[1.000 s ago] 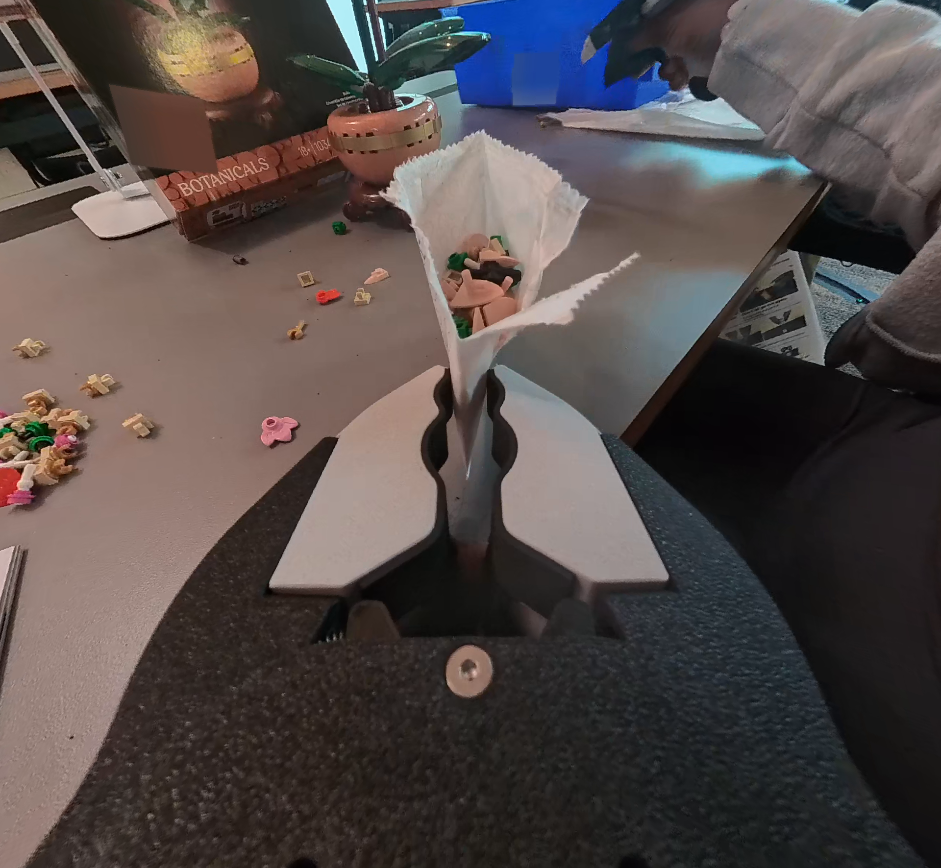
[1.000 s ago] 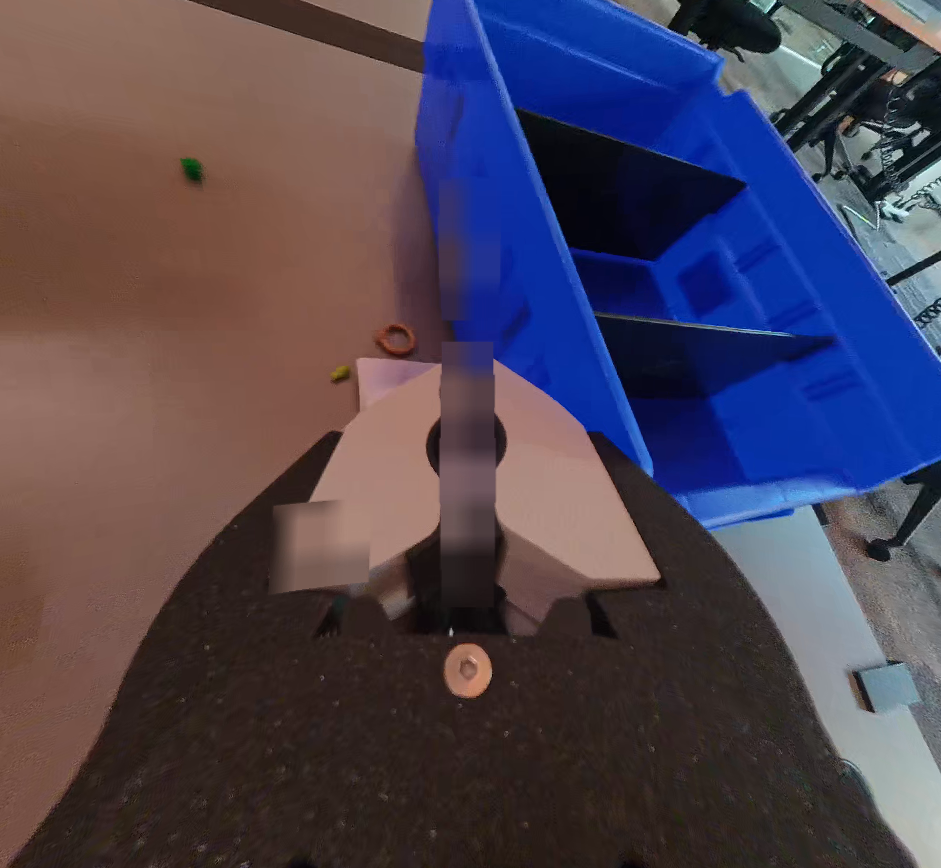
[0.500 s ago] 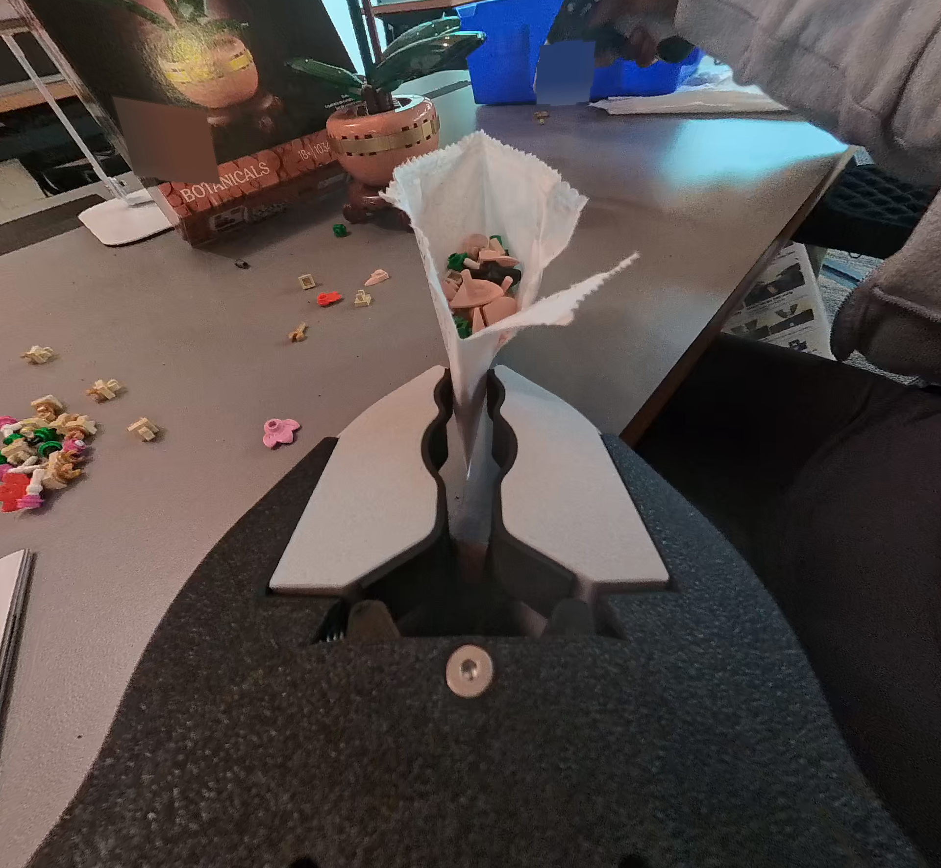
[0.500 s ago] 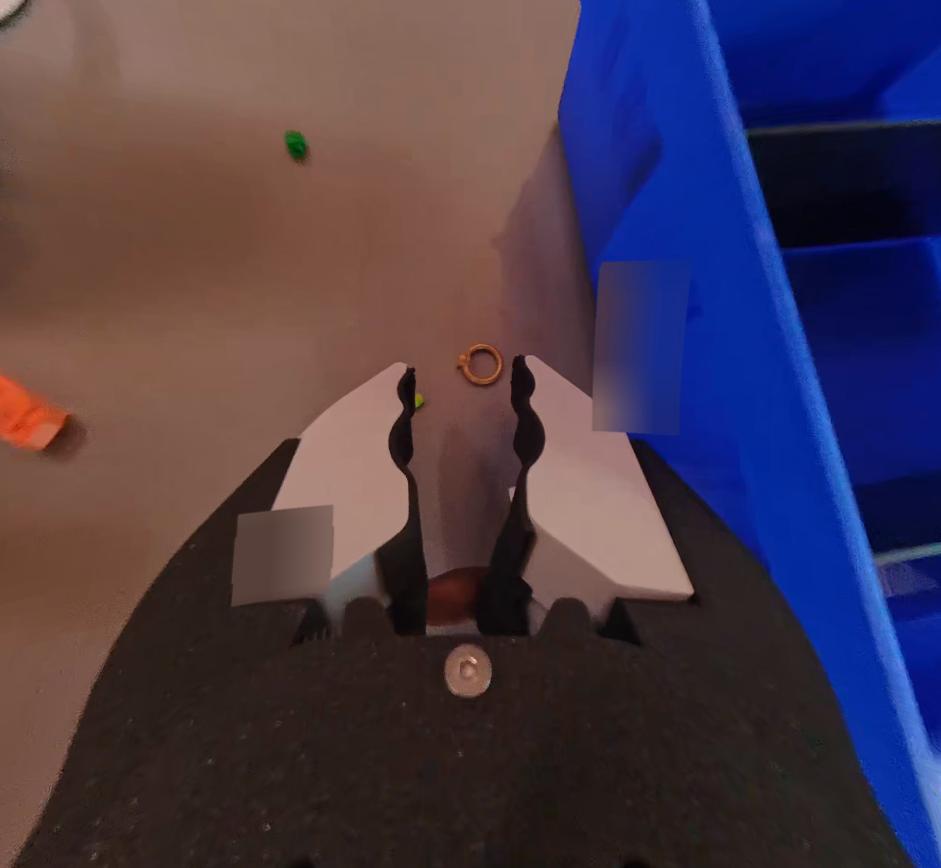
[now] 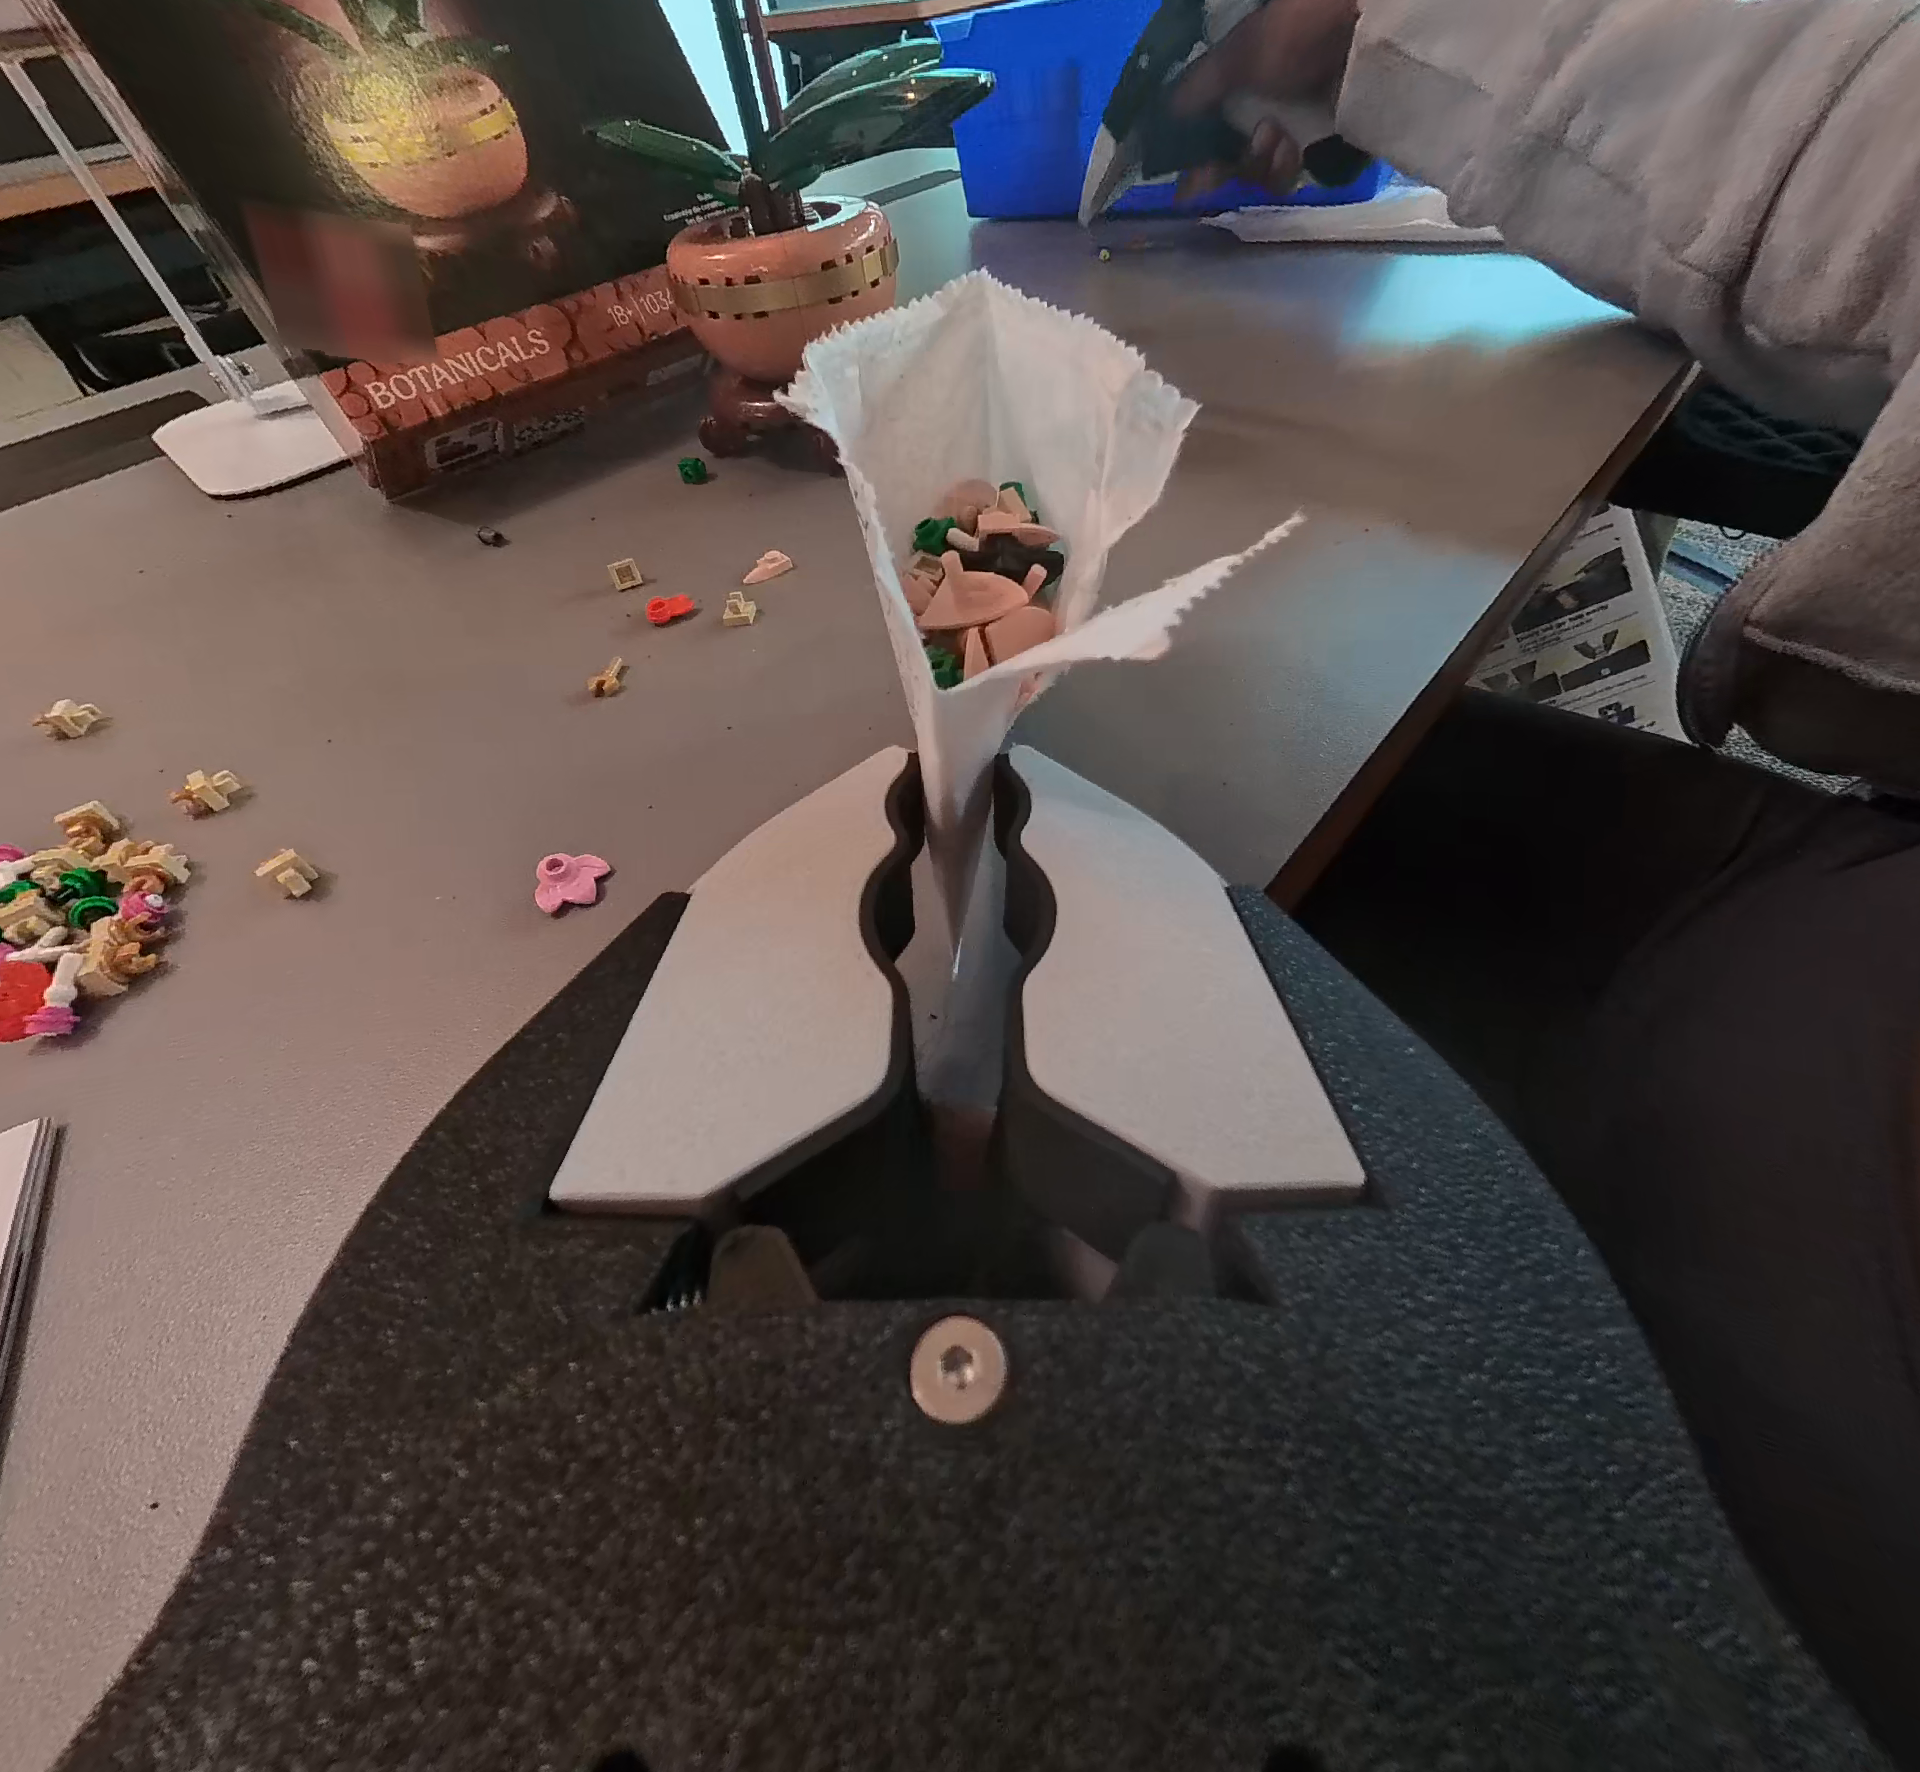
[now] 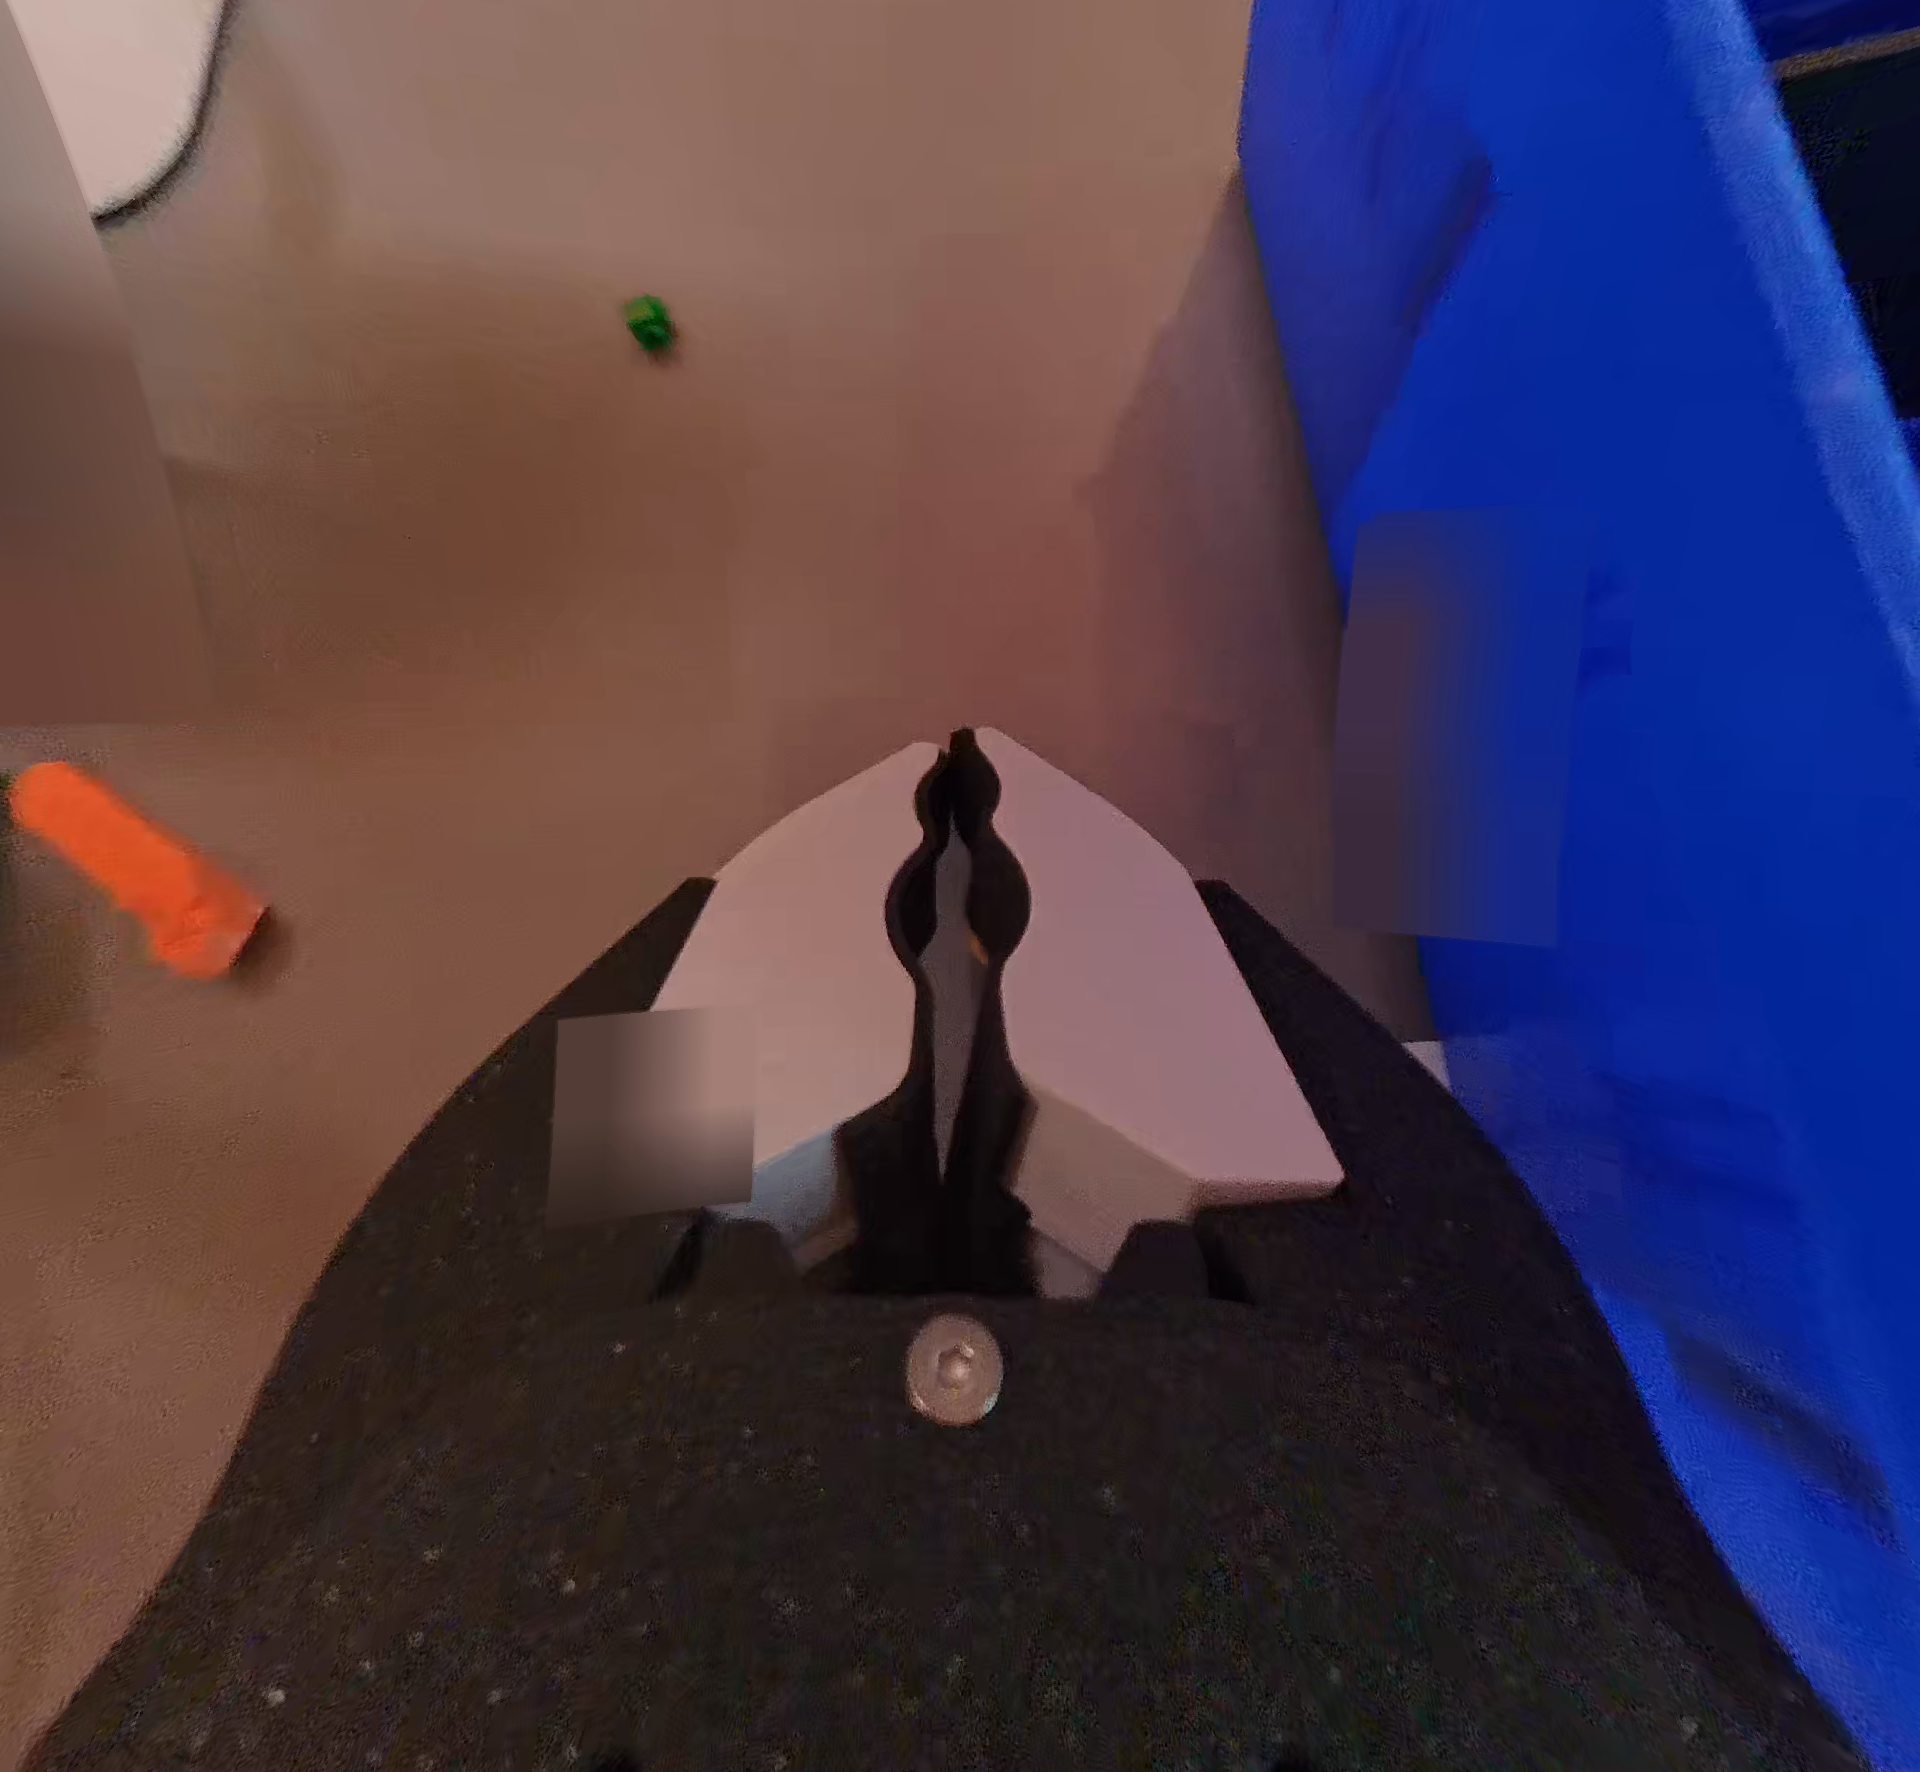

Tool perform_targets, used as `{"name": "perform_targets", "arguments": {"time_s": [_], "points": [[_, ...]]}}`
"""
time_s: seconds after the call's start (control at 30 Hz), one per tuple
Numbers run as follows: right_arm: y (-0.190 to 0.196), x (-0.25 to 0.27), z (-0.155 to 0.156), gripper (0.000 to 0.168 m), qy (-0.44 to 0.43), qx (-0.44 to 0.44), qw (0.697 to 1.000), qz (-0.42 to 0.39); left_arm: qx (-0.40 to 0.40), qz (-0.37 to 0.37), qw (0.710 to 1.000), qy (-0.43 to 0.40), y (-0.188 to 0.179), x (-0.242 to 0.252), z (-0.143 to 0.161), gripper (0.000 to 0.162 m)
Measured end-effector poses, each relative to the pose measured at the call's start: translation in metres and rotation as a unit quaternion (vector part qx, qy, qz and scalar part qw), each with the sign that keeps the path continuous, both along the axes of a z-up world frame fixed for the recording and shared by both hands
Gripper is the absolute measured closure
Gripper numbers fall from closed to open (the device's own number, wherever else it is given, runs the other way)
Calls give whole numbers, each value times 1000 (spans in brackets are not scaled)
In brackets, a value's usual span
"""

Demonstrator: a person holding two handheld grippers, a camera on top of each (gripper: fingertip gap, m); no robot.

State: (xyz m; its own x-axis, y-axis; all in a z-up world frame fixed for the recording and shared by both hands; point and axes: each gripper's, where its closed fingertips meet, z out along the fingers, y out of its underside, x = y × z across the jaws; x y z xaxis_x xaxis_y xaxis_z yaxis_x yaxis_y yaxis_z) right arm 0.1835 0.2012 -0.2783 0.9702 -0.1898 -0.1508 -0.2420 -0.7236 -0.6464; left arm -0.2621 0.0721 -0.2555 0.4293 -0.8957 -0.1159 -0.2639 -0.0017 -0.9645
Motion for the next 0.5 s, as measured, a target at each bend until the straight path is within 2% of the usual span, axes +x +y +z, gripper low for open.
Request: {"name": "perform_targets", "arguments": {"time_s": [0.13,0.2,0.27,0.33,0.4,0.5], "points": [[-3,2,20,168,-13,43,999,-6,1,0,1000,2,0,1,-1,150],[-7,10,29,156,-42,43,998,-18,1,1,1000,2,0,1,-1,150],[-7,0,31,144,-39,39,998,10,3,1,1000,3,0,1,0,150],[-5,-8,19,130,-31,6,999,37,2,1,1000,3,0,1,-1,150],[-2,-2,4,126,-41,-29,998,26,1,0,1000,2,0,1,0,150],[9,0,-11,122,-9,-38,999,15,5,1,1000,4,0,0,0,150]]}}
